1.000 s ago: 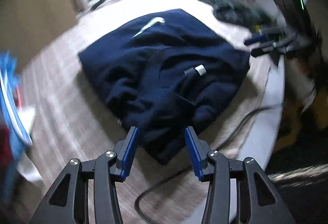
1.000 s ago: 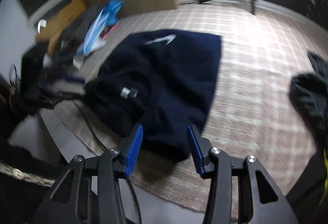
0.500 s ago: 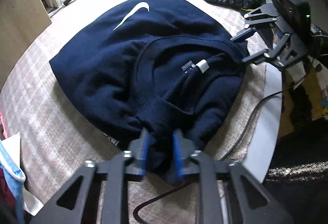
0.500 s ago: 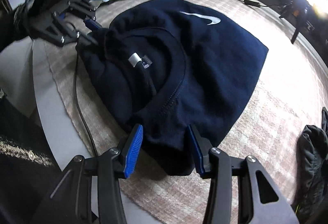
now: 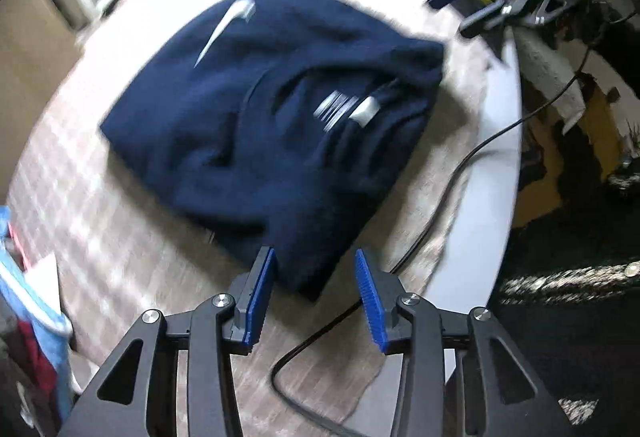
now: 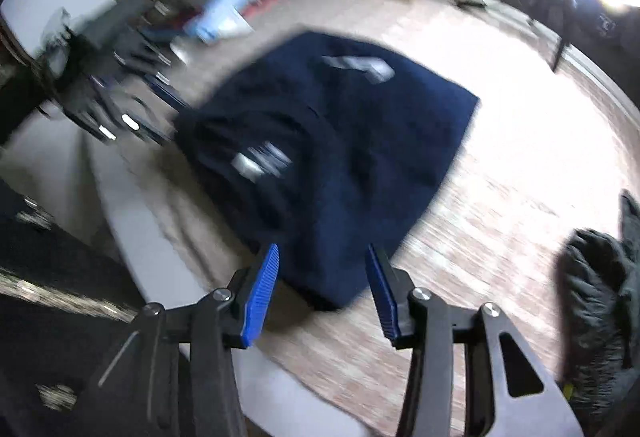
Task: Fold clothes
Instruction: 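Press the folded sweatshirt edges flat with both grippers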
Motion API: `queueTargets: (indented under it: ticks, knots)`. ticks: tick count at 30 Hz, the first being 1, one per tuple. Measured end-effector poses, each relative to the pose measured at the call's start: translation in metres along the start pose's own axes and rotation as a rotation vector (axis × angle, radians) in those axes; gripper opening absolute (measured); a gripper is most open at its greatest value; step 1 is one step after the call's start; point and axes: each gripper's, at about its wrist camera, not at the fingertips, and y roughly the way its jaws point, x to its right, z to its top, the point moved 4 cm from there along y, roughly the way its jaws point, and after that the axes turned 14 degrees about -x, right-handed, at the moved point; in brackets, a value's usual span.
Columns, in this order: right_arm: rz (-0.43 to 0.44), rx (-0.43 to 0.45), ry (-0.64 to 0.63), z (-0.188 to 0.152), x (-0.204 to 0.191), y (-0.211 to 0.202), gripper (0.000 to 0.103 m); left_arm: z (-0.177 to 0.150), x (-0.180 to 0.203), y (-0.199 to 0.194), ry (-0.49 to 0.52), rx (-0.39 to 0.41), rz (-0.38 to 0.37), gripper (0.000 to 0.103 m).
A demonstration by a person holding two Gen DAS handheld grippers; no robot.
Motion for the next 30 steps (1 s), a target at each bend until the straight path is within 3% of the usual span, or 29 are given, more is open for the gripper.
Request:
queueTargets:
  ticks: [2, 6, 13, 16, 20, 21, 26, 27, 29, 30]
  knots:
    - [0.011, 0.045, -0.075, 0.008, -0.026, 0.000, 0.045, 0.016, 0.011, -0.002, 0.056, 0.031, 0.008, 0.050]
    - [0.050, 0.001, -0.200, 0.025, -0.061, 0.036, 0.044, 0.040, 0.029, 0.010, 0.142, 0.028, 0.034, 0.050]
    - [0.033, -0.078, -0.211, 0.040, -0.049, 0.079, 0.042, 0.048, 0.034, 0.020, 0.202, -0.006, 0.044, 0.048]
    - [0.016, -0.104, -0.198, 0.043, -0.043, 0.089, 0.025, 0.038, 0.020, 0.016, 0.149, -0.024, 0.000, 0.048]
    - [0.014, -0.113, -0.200, 0.047, -0.037, 0.092, 0.014, 0.030, 0.007, 0.011, 0.097, -0.019, 0.012, 0.048]
    - [0.021, -0.111, -0.201, 0.049, -0.037, 0.090, 0.004, 0.027, 0.004, 0.010, 0.084, -0.018, 0.015, 0.048]
    - [0.041, -0.125, -0.214, 0.056, -0.037, 0.088, 0.004, 0.024, -0.004, 0.020, 0.104, -0.017, 0.018, 0.049]
    - [0.043, -0.131, -0.220, 0.056, -0.038, 0.089, 0.004, 0.022, -0.003, 0.027, 0.115, -0.039, 0.024, 0.048]
    - [0.050, -0.140, -0.232, 0.056, -0.041, 0.089, 0.004, 0.018, -0.001, 0.041, 0.131, -0.083, 0.040, 0.026]
    - [0.055, -0.139, -0.240, 0.057, -0.043, 0.086, 0.004, 0.016, -0.004, 0.042, 0.125, -0.093, 0.040, 0.026]
